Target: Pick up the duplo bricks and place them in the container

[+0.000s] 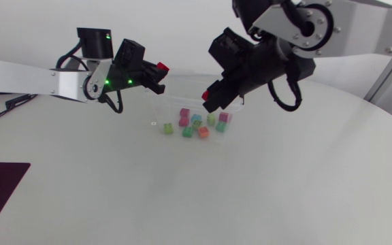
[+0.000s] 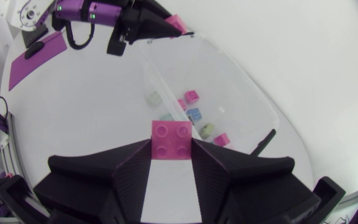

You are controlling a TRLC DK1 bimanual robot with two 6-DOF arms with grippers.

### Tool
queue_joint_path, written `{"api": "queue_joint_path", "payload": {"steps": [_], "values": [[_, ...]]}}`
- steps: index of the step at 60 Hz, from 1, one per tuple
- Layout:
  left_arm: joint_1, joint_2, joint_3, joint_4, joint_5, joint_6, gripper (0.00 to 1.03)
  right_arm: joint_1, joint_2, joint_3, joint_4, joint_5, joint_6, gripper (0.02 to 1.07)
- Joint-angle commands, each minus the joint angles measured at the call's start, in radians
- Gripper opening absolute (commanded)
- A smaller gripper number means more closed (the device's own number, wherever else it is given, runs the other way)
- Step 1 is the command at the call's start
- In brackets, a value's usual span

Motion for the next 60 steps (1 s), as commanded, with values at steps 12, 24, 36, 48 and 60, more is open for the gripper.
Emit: {"api": "queue_joint_path", "payload": {"steps": [12,24,36,48,60], "values": [[-0.027,0.102,0.118,-0.036,-0.087,-0.035,0.99,-0.084,-0.02,0.015,0.109,-0.024,0.025,0.36],[-0.007,-0.032,0.024,-0.085,-0.094,-0.037,0.99,-0.106,0.074,0.018,0.237,-0.026,0.013,0.36],[0.027,-0.264,-0.18,-0.059,-0.096,-0.035,0.99,-0.113,0.193,0.058,0.316,-0.018,0.007,0.38],[0.062,-0.487,-0.349,-0.043,-0.123,-0.026,0.99,-0.121,0.258,0.076,0.37,0.015,-0.007,0.74],[0.105,-0.685,-0.51,-0.048,-0.154,-0.028,0.99,-0.133,0.226,0.027,0.435,0.058,-0.007,1.02]]}}
